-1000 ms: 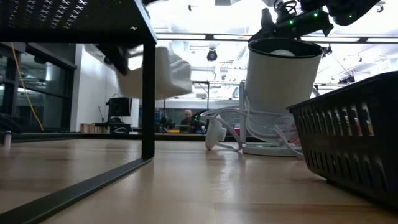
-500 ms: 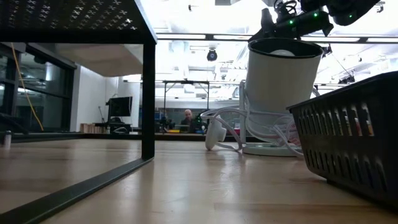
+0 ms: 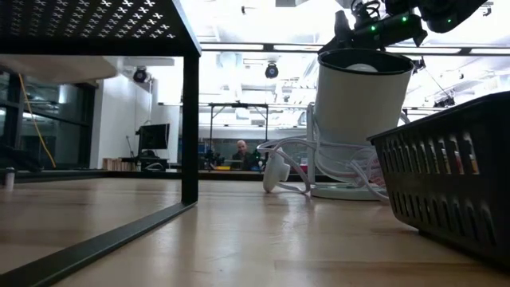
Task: Pick & Place Office Desk Supplies
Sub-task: Put the gray bin on the shelf
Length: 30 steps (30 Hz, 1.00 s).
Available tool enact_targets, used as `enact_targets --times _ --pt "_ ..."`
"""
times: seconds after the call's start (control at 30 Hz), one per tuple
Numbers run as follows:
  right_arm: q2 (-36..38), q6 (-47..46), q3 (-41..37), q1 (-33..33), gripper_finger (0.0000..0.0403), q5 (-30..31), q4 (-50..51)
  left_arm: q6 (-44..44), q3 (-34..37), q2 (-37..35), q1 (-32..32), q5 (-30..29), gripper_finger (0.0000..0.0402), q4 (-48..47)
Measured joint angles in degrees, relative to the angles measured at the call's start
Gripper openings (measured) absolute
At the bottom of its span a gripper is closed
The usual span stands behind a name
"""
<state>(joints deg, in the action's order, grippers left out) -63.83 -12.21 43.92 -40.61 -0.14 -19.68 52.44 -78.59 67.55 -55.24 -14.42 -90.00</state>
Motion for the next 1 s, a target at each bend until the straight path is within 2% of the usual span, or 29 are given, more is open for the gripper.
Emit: enact_targets --times 0.13,0.3,0.53,1.0 --pt "0.0 0.0 0.0 0.0 0.0112 0.0 0.0 10.6 -0.4 0.2 -8.1 -0.1 0.0001 0.0" --pt "0.0 0.0 0.0 0.0 0.0112 0.0 0.0 15.9 -3.0 3.8 -14.1 -0.4 0.0001 0.0" --pt "0.0 0.0 0.0 0.0 0.0112 0.0 0.0 15.3 -8.0 10.6 -14.7 1.0 0.0001 0.1" --pt "0.0 0.0 0.0 0.0 0.0112 0.0 0.0 18.4 -16.6 19.6 -14.8 5.7 0.0001 0.0"
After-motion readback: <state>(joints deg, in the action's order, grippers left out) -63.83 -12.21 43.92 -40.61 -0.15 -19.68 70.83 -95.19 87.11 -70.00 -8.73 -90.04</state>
